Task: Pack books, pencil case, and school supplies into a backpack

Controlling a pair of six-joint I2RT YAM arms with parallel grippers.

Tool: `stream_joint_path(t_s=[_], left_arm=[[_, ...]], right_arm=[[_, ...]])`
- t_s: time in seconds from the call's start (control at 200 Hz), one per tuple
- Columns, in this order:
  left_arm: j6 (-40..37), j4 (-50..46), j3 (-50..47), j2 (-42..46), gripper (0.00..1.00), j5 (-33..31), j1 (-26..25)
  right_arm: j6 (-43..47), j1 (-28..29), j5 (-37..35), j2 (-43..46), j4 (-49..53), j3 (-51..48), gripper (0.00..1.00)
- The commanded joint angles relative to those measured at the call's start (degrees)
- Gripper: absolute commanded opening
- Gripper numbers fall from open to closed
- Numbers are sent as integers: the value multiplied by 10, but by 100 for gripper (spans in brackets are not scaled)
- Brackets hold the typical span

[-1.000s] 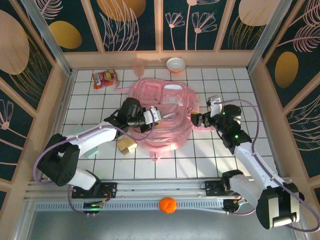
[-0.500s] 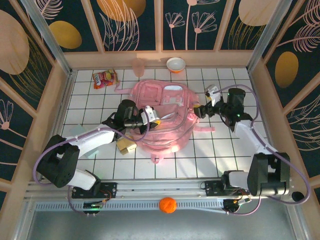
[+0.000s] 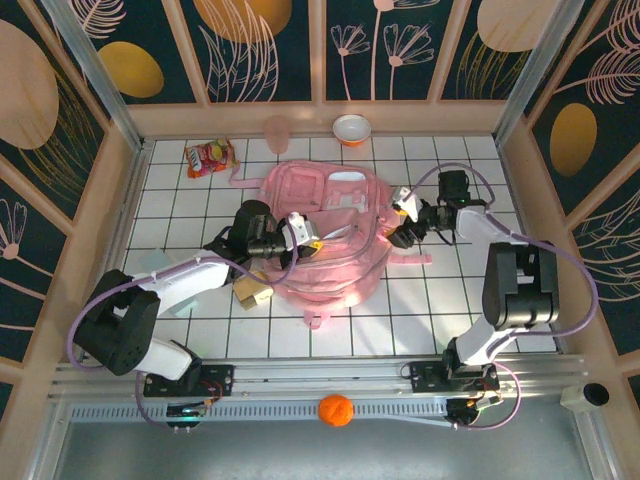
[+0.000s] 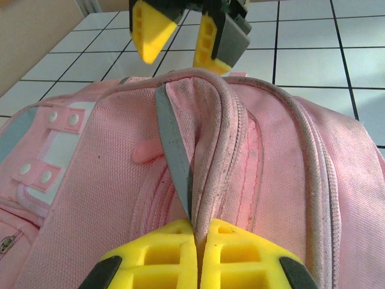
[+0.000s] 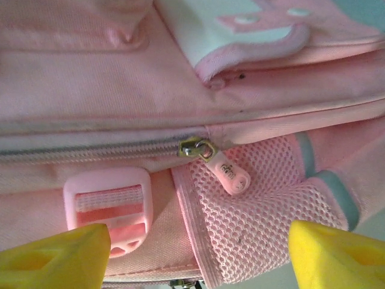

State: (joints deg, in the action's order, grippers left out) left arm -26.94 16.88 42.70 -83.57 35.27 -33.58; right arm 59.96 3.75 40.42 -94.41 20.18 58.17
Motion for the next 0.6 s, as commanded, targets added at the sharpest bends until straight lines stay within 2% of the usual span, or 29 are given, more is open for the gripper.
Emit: stream_joint_path(t_s=[0.0, 0.17, 0.385, 0.596], left_arm=[[-16, 49, 23, 12, 0, 58, 2], [-18, 47, 24, 10, 0, 59, 2], [-22, 42, 30, 3, 0, 58, 2], [-30, 30, 41, -7, 0, 62, 2]], right_arm=[[51, 3, 15, -30, 12, 45, 77], [81, 4, 29, -78, 26, 89, 75], [136, 22, 27, -133, 101, 140, 72], [142, 29, 50, -158, 136, 165, 62]])
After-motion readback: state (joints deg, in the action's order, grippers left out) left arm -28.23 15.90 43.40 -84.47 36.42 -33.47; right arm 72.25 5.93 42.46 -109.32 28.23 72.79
